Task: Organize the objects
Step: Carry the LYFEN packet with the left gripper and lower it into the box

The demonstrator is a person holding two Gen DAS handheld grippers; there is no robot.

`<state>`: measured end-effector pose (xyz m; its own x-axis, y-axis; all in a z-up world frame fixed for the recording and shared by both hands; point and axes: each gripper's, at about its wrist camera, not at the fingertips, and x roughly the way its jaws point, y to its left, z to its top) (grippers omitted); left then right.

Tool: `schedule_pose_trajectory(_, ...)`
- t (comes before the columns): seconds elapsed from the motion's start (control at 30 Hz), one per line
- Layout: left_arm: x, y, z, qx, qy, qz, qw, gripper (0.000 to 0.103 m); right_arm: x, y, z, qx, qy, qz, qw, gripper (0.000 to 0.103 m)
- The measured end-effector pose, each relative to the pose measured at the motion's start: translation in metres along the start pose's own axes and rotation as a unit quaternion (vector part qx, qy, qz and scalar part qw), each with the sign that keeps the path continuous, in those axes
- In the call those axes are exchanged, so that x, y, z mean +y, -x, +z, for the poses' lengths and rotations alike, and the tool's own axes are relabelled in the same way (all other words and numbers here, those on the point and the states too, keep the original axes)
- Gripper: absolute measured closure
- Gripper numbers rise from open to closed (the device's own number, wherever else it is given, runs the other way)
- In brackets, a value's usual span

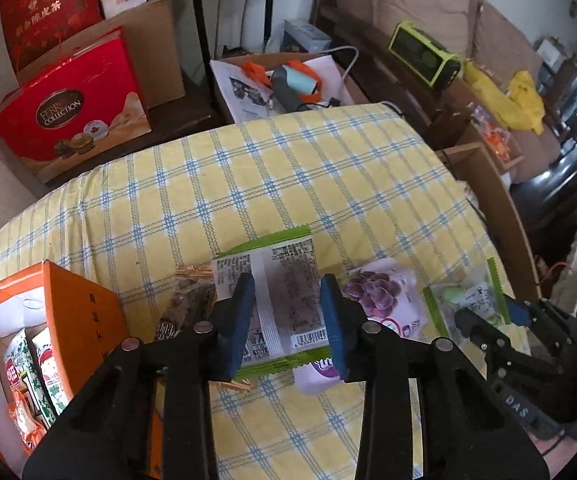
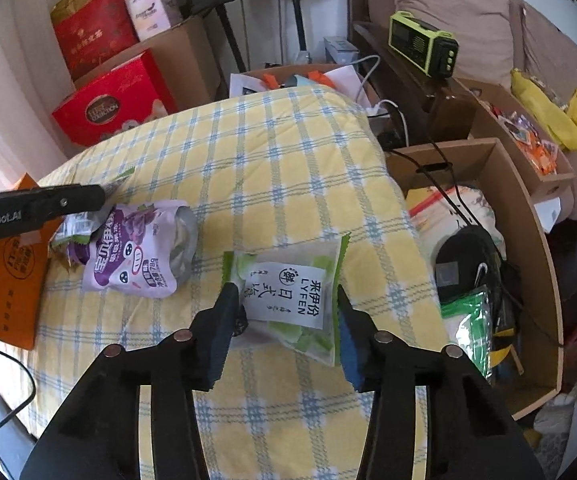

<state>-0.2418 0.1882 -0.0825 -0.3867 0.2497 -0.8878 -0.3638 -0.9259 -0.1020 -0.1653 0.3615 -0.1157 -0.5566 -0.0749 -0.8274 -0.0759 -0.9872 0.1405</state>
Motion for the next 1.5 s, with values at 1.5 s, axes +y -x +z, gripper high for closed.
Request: schedule_pose_trajectory(1.5, 0.187, 0.139, -0.111, -0.094, 0.164, -0.026, 0.9816, 0.073, 0.214, 0.073, 0.016, -0.043, 0.147, 0.141, 0.978, 0.059)
